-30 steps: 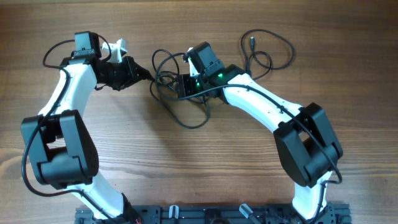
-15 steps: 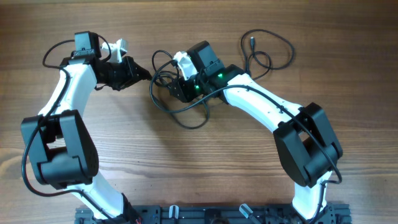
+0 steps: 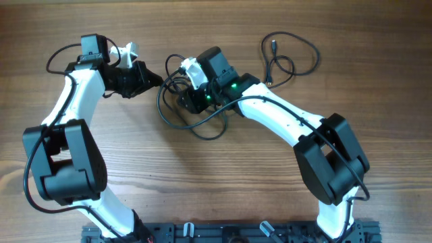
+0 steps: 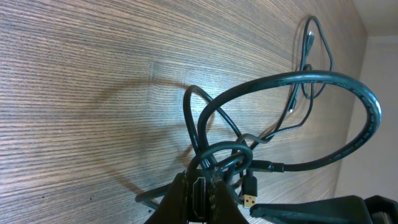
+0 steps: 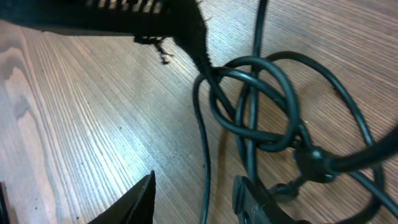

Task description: Untangle cables

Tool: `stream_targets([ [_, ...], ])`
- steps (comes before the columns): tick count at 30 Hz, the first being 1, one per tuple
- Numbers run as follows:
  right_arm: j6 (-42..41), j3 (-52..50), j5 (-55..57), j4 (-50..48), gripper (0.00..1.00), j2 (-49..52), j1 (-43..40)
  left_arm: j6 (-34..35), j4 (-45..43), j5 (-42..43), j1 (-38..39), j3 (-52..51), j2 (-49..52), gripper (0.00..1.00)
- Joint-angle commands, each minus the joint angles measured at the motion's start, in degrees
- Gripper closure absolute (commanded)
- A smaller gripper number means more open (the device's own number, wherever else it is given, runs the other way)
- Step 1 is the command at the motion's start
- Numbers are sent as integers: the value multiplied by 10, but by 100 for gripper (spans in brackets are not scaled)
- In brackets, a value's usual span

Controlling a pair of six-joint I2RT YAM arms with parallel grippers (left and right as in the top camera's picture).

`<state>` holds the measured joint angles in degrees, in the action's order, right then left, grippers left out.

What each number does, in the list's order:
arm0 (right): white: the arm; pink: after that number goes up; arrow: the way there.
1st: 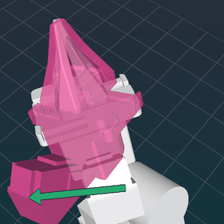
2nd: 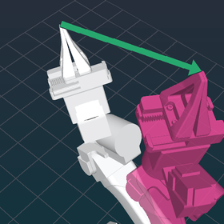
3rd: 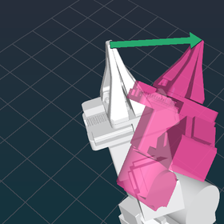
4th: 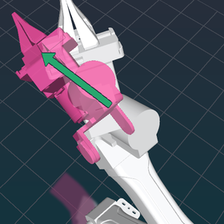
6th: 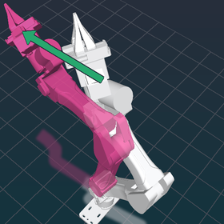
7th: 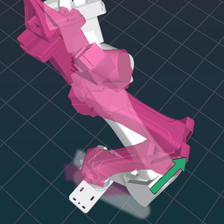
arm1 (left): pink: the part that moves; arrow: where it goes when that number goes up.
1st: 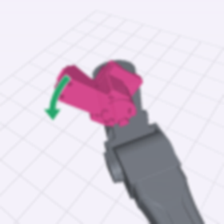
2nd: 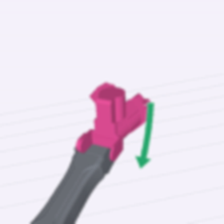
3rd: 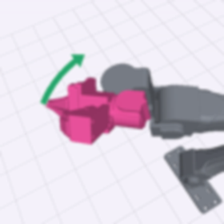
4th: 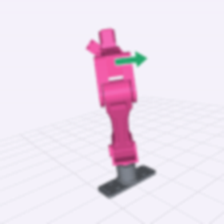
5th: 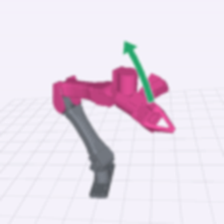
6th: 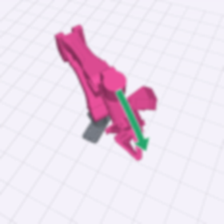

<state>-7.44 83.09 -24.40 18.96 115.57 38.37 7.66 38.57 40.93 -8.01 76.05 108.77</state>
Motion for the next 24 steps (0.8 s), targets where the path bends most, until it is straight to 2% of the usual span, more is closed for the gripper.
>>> stream_targets([
  [1,-21,8,43,-6,57,5,3,6,2,4,-4,7,-2,96],
  [4,-62,8,78,-27,53,5,2,5,2,3,-4,7,-2,96],
  [13,-84,8,100,-87,51,5,2,0,2,12,-4,7,-2,96],
  [24,-92,8,140,-102,46,35,0,-137,18,152,-4,7,-2,96],
])
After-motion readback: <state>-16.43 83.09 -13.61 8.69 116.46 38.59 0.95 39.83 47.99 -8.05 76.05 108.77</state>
